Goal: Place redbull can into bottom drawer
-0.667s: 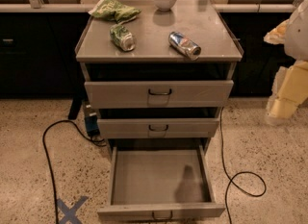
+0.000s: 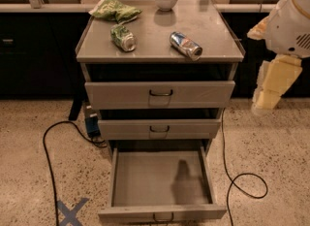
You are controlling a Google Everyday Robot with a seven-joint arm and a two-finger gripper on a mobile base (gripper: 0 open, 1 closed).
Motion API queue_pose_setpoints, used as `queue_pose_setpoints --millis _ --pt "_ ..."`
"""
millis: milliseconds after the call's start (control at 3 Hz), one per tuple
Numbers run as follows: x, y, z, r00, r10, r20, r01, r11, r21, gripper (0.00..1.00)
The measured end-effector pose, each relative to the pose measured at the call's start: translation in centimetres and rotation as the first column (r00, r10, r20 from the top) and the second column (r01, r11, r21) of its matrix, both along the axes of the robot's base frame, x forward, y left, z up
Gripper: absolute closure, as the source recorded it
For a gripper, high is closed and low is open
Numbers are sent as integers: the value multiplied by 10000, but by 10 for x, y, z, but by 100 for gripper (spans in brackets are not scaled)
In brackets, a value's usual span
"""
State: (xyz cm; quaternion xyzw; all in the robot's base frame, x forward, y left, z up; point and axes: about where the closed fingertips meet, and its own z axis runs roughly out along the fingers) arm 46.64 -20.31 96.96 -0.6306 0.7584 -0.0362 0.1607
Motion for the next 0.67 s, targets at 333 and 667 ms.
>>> queue_pose_setpoints --millis 333,667 --pt "57 11 -9 9983 542 210 -551 9976 423 0" --pt "130 13 -14 9963 497 698 -540 9967 601 0"
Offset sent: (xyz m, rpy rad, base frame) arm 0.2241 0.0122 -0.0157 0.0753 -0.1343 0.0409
